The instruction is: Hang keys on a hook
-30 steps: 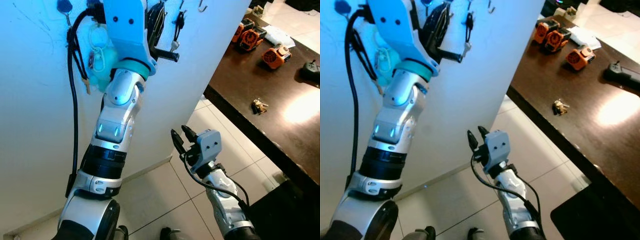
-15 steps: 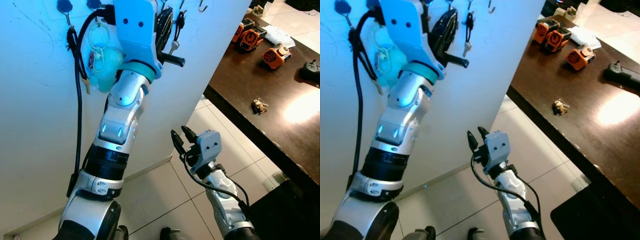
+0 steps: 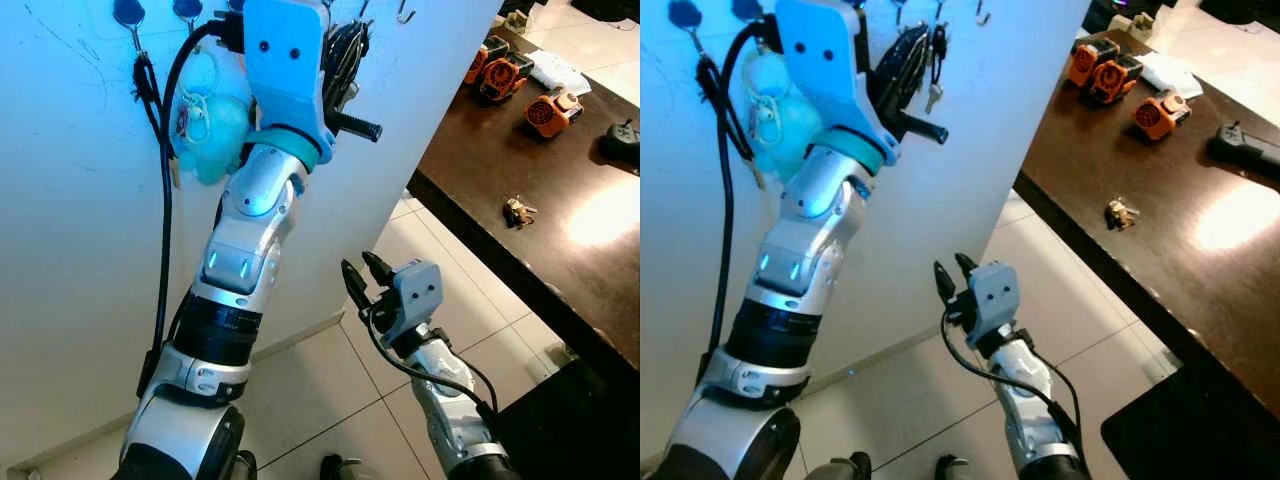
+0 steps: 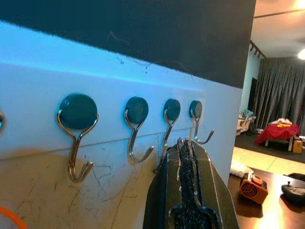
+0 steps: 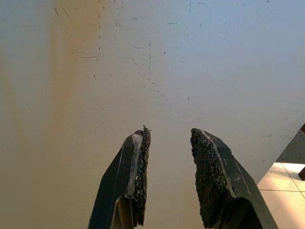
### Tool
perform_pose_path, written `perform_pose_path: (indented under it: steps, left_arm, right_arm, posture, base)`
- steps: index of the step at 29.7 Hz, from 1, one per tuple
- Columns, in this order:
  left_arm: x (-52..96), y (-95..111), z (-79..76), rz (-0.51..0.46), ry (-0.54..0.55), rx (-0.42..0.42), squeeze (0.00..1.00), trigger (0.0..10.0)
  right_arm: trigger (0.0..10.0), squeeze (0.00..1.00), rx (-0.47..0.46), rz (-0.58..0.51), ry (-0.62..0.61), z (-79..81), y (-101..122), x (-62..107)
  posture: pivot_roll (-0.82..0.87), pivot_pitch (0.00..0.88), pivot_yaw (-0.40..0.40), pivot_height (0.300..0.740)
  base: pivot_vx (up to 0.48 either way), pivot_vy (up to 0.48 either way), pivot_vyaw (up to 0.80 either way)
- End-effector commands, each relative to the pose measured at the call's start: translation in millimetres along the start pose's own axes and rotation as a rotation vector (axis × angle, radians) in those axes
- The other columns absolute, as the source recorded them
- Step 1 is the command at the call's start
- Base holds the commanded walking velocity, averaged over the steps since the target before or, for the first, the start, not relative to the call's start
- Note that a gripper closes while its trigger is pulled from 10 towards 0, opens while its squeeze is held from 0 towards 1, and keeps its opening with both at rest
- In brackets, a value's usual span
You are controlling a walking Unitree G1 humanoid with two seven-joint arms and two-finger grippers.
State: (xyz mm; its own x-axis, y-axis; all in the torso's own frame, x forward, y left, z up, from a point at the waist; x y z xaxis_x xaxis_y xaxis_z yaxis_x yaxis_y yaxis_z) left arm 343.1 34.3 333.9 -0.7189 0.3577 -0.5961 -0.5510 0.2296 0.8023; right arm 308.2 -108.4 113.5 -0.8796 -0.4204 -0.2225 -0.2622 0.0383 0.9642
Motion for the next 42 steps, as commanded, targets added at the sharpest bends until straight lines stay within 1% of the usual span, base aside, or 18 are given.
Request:
perform_pose_path:
  steps: [1, 12, 21, 26, 27, 30, 32, 33, 34, 35, 36, 37, 38, 41, 42]
  left_arm:
    - [-3.4, 0, -3.5, 0.004, 0.000, 0.001, 0.00, 10.0]
    - [-6.2, 2, 8.4, -0.001, 0.056, -0.010, 0.00, 10.0]
    - [-5.8, -2, 8.7, 0.022, 0.065, -0.016, 0.00, 10.0]
    - [-6.4, -6, 12.4, 0.047, 0.087, 0.011, 0.00, 10.0]
    - [-6.1, -7, 13.1, 0.054, 0.091, 0.034, 0.00, 10.0]
    - [-5.9, -8, 13.6, 0.059, 0.093, 0.050, 0.00, 10.0]
    - [-5.1, -9, 16.4, 0.071, 0.098, 0.159, 0.00, 10.0]
    - [-5.1, -9, 16.4, 0.071, 0.098, 0.159, 0.00, 10.0]
    - [-5.1, -7, 17.7, 0.066, 0.100, 0.212, 0.00, 10.0]
    - [-5.1, -7, 17.7, 0.066, 0.100, 0.212, 0.00, 10.0]
    - [-4.9, -3, 17.9, 0.046, 0.087, 0.261, 0.00, 10.0]
    - [-4.1, 3, 15.2, 0.017, 0.051, 0.303, 0.00, 10.0]
    - [-4.1, 3, 15.2, 0.017, 0.051, 0.303, 0.00, 10.0]
    - [2.3, 18, 1.6, -0.047, -0.086, 0.344, 0.00, 10.0]
    - [2.3, 18, 1.6, -0.047, -0.086, 0.344, 0.00, 10.0]
  right_arm:
    - [10.0, 0.00, -0.001, 0.017, -0.008, -0.4, -5, 4.6]
    - [10.0, 0.00, 0.000, 0.016, -0.009, -0.6, -5, 4.2]
    - [10.0, 0.00, 0.000, 0.014, -0.003, 0.0, -5, 3.5]
    - [10.0, 0.00, 0.003, 0.015, -0.003, -0.5, -5, 4.0]
    - [10.0, 0.00, 0.003, 0.016, -0.004, -0.7, -5, 4.1]
    - [10.0, 0.00, 0.004, 0.016, -0.004, -0.8, -5, 4.2]
    - [10.0, 0.00, 0.004, 0.016, -0.005, -1.1, -5, 4.5]
    - [10.0, 0.00, 0.004, 0.016, -0.005, -1.1, -5, 4.5]
    - [10.0, 0.00, 0.004, 0.017, -0.004, -1.1, -5, 4.6]
    - [10.0, 0.00, 0.004, 0.017, -0.004, -1.1, -5, 4.6]
    - [10.0, 0.00, 0.003, 0.017, -0.003, -0.9, -5, 4.7]
    - [10.0, 0.00, 0.003, 0.017, -0.002, -0.6, -5, 4.8]
    - [10.0, 0.00, 0.003, 0.017, -0.002, -0.6, -5, 4.8]
    - [10.0, 0.00, 0.001, 0.017, -0.001, 0.0, -5, 5.0]
    - [10.0, 0.00, 0.001, 0.017, -0.001, 0.0, -5, 5.0]
  posture:
    - [-0.05, 0.139, -0.006, 0.740]
    - [-0.05, 0.129, -0.004, 0.740]
    - [-0.05, 0.127, -0.006, 0.740]
    - [-0.05, 0.127, -0.007, 0.740]
    - [-0.05, 0.127, -0.007, 0.740]
    - [-0.05, 0.127, -0.007, 0.740]
    - [-0.06, 0.130, -0.009, 0.740]
    - [-0.06, 0.130, -0.009, 0.740]
    - [-0.06, 0.130, -0.009, 0.740]
    - [-0.06, 0.130, -0.009, 0.740]
    - [-0.06, 0.130, -0.009, 0.740]
    - [-0.05, 0.134, -0.010, 0.740]
    - [-0.05, 0.134, -0.010, 0.740]
    - [-0.05, 0.138, -0.011, 0.740]
    - [-0.05, 0.138, -0.011, 0.740]
  base:
    - [0.000, 0.000, 0.00]
    - [0.000, 0.000, 0.00]
    - [0.000, 0.000, 0.00]
    - [0.000, 0.000, 0.00]
    - [0.000, 0.000, 0.00]
    - [0.000, 0.000, 0.00]
    - [0.000, 0.000, 0.00]
    - [0.000, 0.000, 0.00]
    - [0.000, 0.000, 0.00]
    - [0.000, 0.000, 0.00]
    - [0.000, 0.000, 0.00]
    - [0.000, 0.000, 0.00]
    - [0.000, 0.000, 0.00]
    - [0.000, 0.000, 0.00]
    - [0.000, 0.000, 0.00]
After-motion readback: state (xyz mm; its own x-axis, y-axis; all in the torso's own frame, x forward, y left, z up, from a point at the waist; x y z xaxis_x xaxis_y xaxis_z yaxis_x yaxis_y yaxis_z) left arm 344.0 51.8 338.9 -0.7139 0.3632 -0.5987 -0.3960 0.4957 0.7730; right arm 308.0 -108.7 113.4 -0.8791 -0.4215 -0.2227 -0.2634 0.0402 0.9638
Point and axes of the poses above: a point about 5 cm out from each wrist's last joint towards the gripper, its own x axis pointing back from the gripper into the wrist, its own y axis along the axis of the wrist's last joint, z = x × y, the point moved 1 cm from there along -x, pointing out of the wrist towards the gripper, and after that the axes turned 2 degrees about x, right-handed, at the moved point
